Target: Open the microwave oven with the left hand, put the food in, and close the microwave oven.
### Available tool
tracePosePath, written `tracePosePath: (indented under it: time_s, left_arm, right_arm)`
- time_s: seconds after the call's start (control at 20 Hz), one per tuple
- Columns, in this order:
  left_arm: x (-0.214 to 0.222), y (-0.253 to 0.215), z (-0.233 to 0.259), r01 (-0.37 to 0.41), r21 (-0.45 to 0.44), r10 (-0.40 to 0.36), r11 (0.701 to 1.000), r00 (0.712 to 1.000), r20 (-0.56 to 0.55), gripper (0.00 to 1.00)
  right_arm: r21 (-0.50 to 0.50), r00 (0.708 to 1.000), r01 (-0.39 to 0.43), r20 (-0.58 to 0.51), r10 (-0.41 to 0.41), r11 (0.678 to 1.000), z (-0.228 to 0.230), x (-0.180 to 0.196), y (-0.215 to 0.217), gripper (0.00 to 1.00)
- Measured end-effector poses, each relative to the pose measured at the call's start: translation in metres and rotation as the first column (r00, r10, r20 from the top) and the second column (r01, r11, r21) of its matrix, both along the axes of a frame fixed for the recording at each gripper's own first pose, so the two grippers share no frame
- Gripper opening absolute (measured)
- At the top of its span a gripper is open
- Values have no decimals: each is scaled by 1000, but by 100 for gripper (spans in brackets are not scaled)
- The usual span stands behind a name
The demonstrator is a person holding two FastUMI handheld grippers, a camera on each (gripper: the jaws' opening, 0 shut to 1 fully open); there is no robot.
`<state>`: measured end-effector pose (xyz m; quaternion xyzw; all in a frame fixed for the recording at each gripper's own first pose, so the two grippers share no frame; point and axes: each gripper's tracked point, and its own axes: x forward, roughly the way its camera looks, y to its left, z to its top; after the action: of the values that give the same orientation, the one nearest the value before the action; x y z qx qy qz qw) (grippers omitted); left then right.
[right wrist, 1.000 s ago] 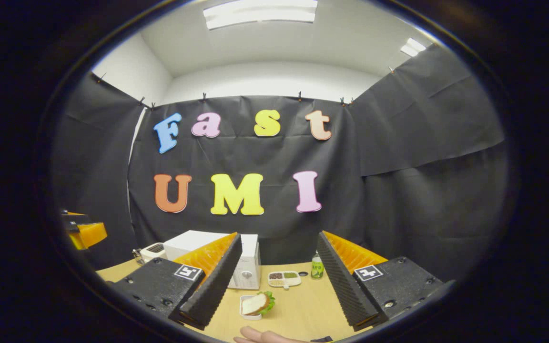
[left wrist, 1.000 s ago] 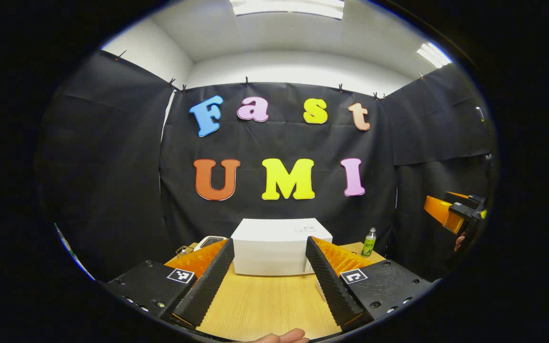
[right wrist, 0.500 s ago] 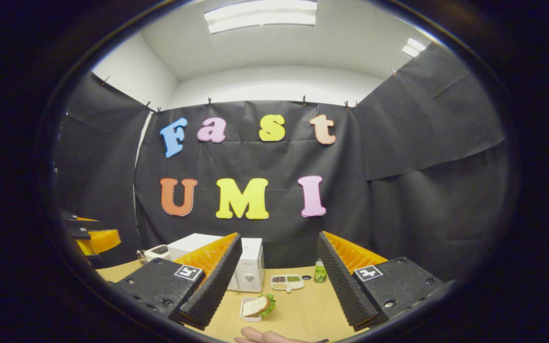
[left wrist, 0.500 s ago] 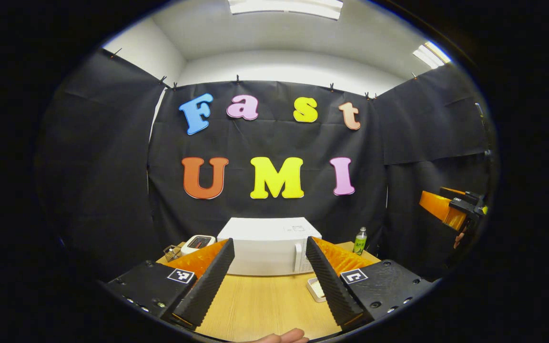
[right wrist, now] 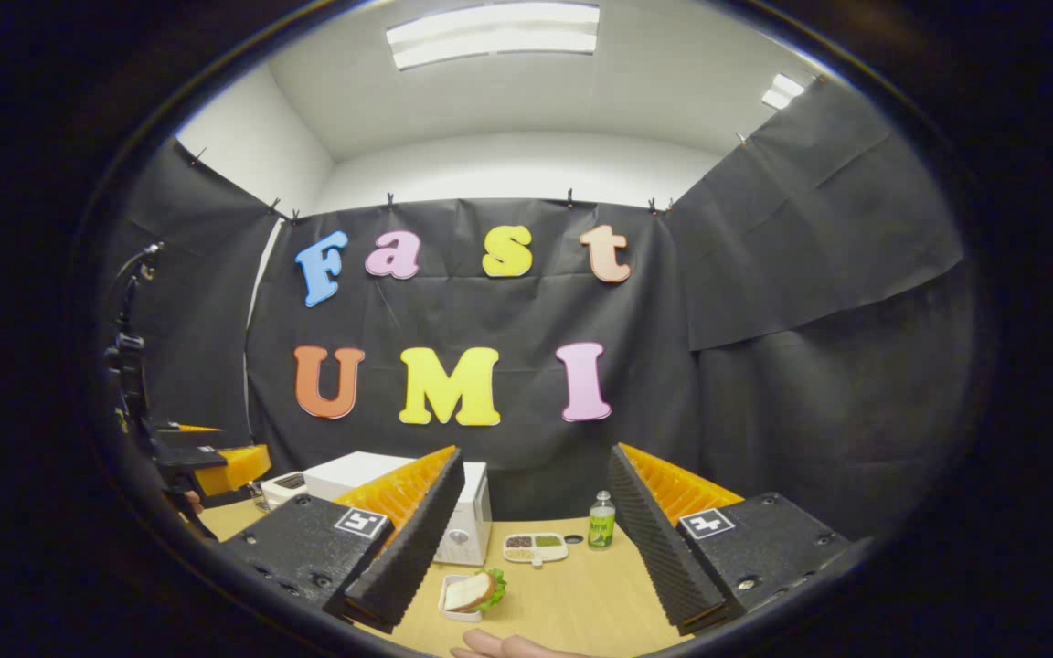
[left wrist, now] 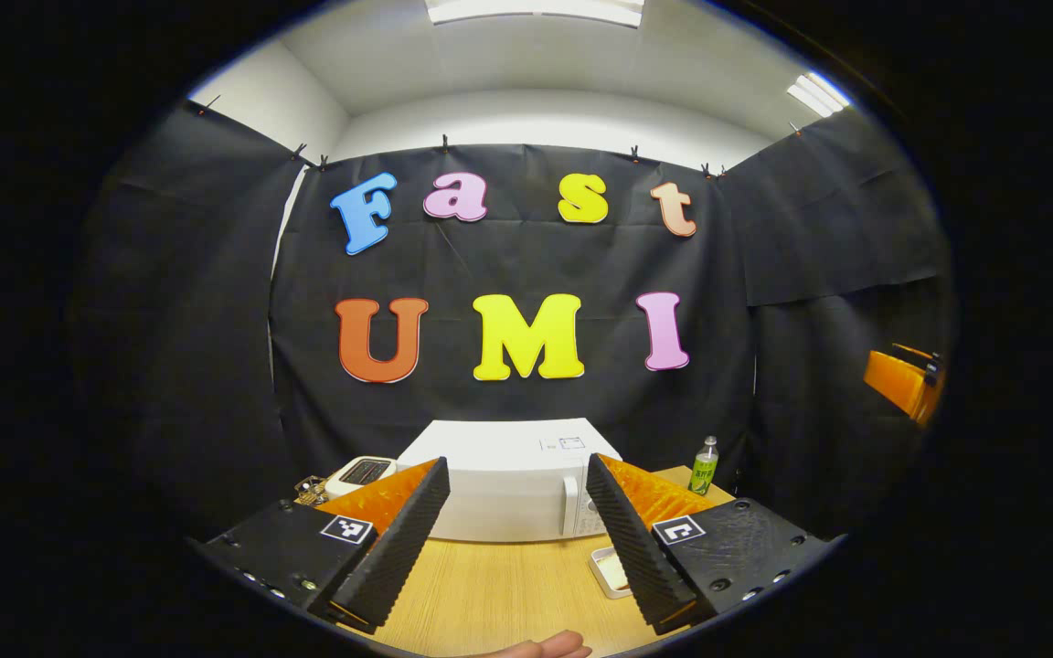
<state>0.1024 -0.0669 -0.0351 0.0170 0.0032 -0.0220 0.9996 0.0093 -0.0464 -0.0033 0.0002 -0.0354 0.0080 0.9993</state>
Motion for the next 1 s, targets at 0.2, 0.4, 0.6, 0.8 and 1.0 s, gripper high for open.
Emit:
tracePosePath:
  time_s: [0.2, 0.4, 0.6, 0.8, 1.0]
  left_arm:
    - [64, -18, -16, -16, -37, 16, 999, 1000, 17, 95]
    - [128, -39, -55, -9, -46, 10, 999, 1000, 3, 84]
    - [180, -60, -111, 10, -48, -13, 999, 999, -49, 95]
    - [212, -79, -163, 34, -54, -40, 998, 992, -122, 82]
    - [233, -89, -198, 31, -33, -36, 999, 987, -154, 75]
  right_arm:
    - [-8, 999, 34, 13, -34, 999, -2, 6, -25, 100]
    - [-16, 997, 63, 38, -63, 998, -2, 16, -48, 100]
    - [-25, 995, 62, 76, -60, 998, -3, 19, -61, 100]
    - [-22, 996, 45, 72, -44, 999, -20, 28, -65, 96]
    - [-30, 1000, 18, 18, -17, 999, -47, 43, -66, 100]
